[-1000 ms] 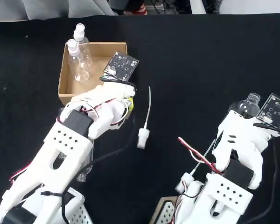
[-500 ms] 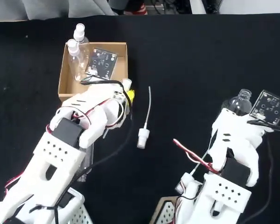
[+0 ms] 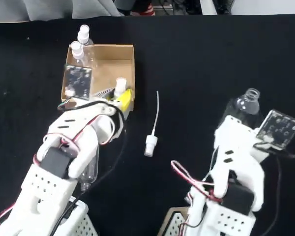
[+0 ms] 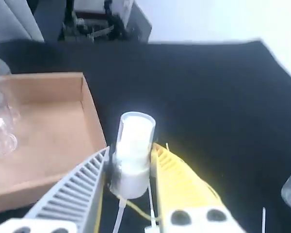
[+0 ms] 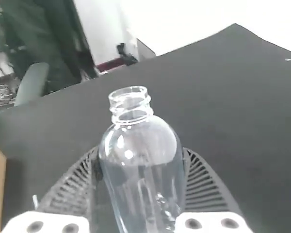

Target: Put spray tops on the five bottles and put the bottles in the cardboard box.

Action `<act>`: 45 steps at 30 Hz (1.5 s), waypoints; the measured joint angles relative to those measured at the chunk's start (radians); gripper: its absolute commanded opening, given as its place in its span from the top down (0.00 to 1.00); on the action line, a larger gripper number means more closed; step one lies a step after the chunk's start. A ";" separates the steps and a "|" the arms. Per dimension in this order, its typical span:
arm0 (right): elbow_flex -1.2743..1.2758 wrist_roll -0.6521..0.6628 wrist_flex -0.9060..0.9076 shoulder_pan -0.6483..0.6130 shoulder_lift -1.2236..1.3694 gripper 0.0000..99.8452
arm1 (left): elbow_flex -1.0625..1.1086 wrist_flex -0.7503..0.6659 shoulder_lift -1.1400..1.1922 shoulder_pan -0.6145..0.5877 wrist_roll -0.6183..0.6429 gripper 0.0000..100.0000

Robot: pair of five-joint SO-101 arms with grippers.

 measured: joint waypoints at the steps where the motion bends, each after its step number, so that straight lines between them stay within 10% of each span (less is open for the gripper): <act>1: 0.011 0.000 0.002 -0.015 -0.021 0.93 | 0.014 -0.012 -0.023 -0.005 0.006 0.97; 45: 0.292 0.044 -0.164 -0.410 -0.141 0.93 | 0.408 -0.175 -0.709 -0.012 0.017 0.97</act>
